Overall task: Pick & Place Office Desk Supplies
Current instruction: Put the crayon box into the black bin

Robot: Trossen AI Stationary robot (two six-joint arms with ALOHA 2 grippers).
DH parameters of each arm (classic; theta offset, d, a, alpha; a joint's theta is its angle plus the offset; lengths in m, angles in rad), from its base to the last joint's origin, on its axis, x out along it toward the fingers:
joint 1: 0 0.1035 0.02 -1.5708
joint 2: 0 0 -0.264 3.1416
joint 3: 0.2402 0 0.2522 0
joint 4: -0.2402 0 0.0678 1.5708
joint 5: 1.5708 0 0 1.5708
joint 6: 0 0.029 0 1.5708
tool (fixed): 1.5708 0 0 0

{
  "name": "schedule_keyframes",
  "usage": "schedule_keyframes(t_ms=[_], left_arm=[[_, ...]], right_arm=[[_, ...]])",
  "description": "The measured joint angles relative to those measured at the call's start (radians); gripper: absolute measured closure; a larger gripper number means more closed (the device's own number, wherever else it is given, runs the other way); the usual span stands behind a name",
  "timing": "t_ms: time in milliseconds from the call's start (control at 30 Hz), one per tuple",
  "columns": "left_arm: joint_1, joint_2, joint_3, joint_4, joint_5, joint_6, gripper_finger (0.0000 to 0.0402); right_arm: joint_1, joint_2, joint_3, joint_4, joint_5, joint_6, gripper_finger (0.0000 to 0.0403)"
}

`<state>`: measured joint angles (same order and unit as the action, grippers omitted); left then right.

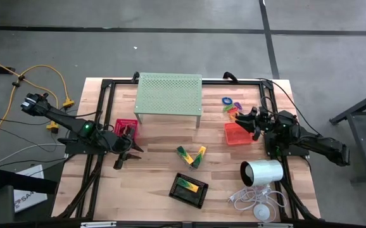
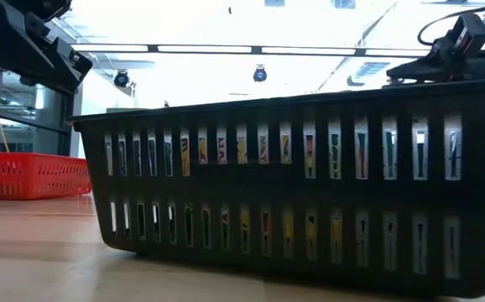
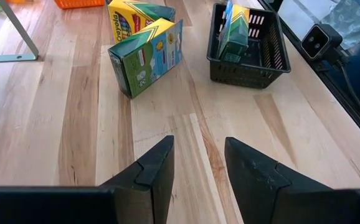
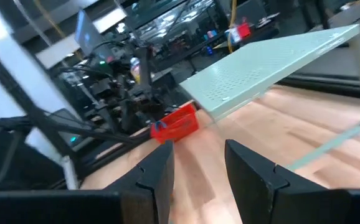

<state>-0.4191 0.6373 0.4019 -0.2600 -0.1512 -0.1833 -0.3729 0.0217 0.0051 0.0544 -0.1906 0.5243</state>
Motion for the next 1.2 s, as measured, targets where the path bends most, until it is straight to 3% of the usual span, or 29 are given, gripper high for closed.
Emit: schedule_keyframes(t_ms=[133, 233, 733, 967, 1200], left_arm=[[0.0, 0.0, 0.0, 0.0, 0.001, 0.0, 0.0266], [0.0, 0.0, 0.0, 0.0, 0.003, 0.0, 0.0266], [0.0, 0.0, 0.001, -0.001, 0.002, 0.0, 0.0266], [0.0, 0.0, 0.001, 0.001, 0.001, 0.0, 0.0266], [0.0, 0.0, 0.001, 0.008, -0.001, 0.0, 0.0266]], right_arm=[[0.0, 0.0, 0.0, 0.031, -0.136, 0.013, 0.0272], [0.0, 0.0, 0.0, 0.032, -0.179, 0.027, 0.0272], [0.0, 0.065, 0.049, 0.122, -0.163, -0.127, 0.0272], [0.0, 0.255, 0.165, 0.123, -0.168, -0.209, 0.0272], [0.032, 0.524, 0.319, 0.131, -0.216, -0.337, 0.0272]])
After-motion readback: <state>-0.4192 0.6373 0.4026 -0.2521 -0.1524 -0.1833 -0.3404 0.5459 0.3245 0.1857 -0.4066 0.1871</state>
